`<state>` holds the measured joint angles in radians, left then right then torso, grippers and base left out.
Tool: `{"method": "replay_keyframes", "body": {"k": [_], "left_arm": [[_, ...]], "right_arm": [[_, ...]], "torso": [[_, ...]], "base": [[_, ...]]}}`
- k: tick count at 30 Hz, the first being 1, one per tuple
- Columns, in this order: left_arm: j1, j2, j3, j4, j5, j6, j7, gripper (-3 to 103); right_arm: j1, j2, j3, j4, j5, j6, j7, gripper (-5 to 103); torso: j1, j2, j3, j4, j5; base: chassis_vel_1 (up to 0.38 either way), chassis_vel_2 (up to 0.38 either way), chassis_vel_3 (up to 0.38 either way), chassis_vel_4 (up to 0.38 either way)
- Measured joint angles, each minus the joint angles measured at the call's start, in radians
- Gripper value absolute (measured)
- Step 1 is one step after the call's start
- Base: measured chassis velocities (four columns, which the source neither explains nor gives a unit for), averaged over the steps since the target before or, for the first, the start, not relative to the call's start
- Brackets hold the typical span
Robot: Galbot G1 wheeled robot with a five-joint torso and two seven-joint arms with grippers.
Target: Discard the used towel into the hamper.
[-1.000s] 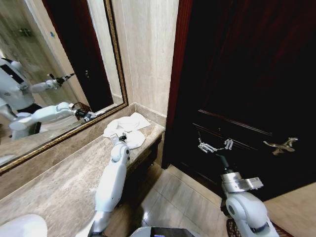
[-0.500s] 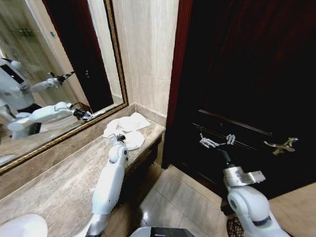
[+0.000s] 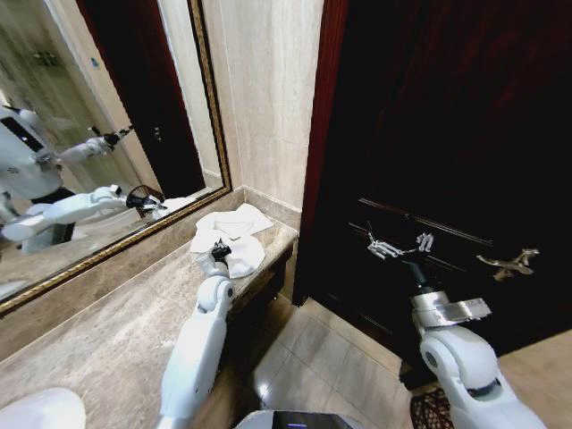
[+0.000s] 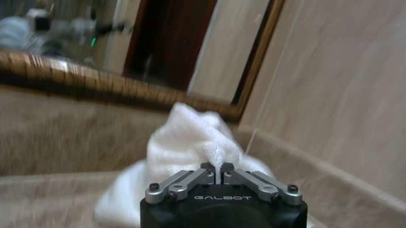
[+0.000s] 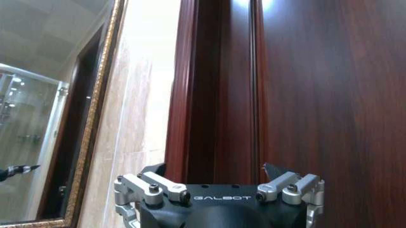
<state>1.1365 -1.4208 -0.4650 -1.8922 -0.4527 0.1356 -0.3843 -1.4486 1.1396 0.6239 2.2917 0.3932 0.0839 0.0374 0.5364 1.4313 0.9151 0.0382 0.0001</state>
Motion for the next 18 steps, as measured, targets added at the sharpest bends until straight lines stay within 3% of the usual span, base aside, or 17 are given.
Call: {"method": "replay_keyframes", "body": {"k": [3, 9, 14, 18], "left_arm": [[0.122, 0.013, 0.004, -0.109, 0.027, -0.058, 0.065, 2], [0.228, -0.001, 0.004, -0.249, 0.058, -0.045, 0.061, 2], [0.324, -0.051, -0.008, -0.379, 0.172, -0.048, 0.059, 2], [0.391, -0.088, -0.013, -0.464, 0.224, -0.074, 0.094, 2]], "right_arm": [[-0.009, 0.017, -0.012, 0.027, -0.006, -0.008, 0.007, 100], [-0.015, 0.027, -0.029, 0.032, -0.029, -0.002, 0.002, 100], [-0.026, 0.047, -0.024, 0.061, -0.029, 0.008, 0.001, 100], [-0.046, 0.063, -0.009, 0.093, -0.026, 0.01, 0.008, 100]], "torso": [[0.0, 0.0, 0.0, -0.0001, -0.0006], [0.0, 0.0, 0.0, 0.0, 0.0], [0.0, 0.0, 0.0, 0.0, -0.0001], [0.0, 0.0, 0.0, -0.0001, -0.0002]], "base": [[0.0, 0.0, 0.0, 0.0], [0.0, 0.0, 0.0, 0.0], [0.0, 0.0, 0.0, 0.0], [0.0, 0.0, 0.0, 0.0]]}}
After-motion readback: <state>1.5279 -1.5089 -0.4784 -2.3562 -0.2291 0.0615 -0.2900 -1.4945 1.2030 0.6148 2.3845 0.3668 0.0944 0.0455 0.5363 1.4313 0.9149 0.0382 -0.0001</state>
